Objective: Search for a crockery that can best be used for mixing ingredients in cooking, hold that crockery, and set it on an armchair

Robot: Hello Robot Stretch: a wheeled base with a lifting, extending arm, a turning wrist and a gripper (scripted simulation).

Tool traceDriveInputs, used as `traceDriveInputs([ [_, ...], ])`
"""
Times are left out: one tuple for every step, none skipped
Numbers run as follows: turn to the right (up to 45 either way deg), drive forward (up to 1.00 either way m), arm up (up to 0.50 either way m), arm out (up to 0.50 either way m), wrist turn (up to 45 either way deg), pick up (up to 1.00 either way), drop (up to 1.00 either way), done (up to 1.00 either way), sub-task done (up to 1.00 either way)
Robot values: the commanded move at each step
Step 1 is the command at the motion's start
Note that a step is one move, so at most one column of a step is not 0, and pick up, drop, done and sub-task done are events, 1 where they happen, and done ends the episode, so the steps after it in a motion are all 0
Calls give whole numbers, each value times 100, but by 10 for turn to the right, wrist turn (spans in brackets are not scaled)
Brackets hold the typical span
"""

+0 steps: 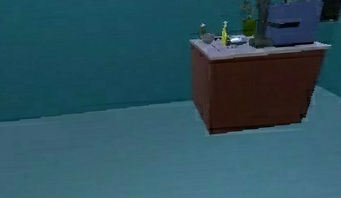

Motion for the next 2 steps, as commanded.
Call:
traceDriveInputs([
  [0,100,0,0,0,0,0,0,0],
  [0,55,0,0,0,0,0,0,0],
])
